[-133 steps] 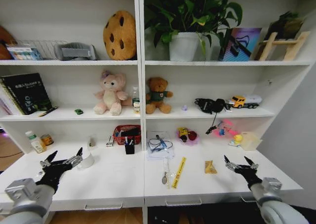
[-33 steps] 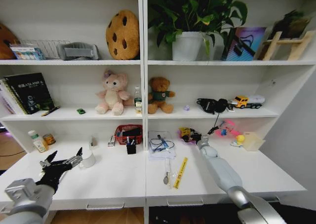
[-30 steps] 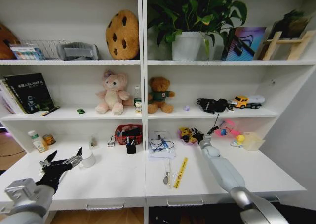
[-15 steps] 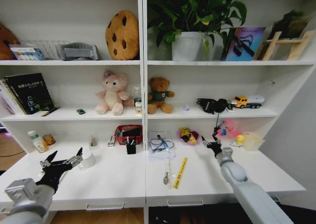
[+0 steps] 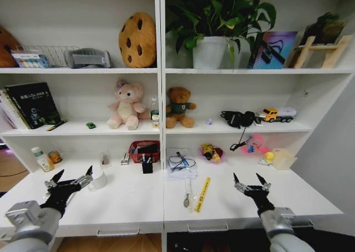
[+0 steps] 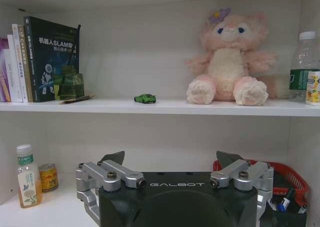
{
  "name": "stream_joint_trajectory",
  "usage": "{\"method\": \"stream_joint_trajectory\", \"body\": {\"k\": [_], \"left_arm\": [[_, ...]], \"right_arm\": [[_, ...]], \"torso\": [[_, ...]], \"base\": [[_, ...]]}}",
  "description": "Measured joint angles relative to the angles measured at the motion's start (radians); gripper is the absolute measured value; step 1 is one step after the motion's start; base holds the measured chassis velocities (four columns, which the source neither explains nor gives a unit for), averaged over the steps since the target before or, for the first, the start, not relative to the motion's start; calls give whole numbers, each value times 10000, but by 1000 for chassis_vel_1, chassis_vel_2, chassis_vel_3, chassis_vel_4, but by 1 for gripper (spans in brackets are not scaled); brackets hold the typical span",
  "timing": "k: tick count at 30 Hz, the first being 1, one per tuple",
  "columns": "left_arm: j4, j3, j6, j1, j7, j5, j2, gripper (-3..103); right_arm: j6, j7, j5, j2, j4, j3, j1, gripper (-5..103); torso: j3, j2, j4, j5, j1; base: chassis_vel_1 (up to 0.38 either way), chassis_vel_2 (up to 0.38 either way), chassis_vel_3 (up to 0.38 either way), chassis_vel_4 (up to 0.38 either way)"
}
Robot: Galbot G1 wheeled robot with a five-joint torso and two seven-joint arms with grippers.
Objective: Organize the objects on the table.
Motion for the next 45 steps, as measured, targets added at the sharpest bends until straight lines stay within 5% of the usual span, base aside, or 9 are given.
{"method": "stream_joint_trajectory", "body": {"k": [6,31,45], "left_arm": [[0,0,0,0,0,0,0,100],[0,0,0,1,1,0,0,100],[-1,1,0,1,3,0,0,100]], "right_arm": [[13,219,-186,491,306,14,-196,100],[-11,245,-193,485,214,-72,-107,100],[-10,236,-183,483,199,-82,-95,100]], "torso": [[1,-1,-1,1,1],[2,-3,1,3,3],[2,-2,0,1,3]], "base": [[0,0,0,0],[10,7,-8,-6],[195,199,-196,-186]]}}
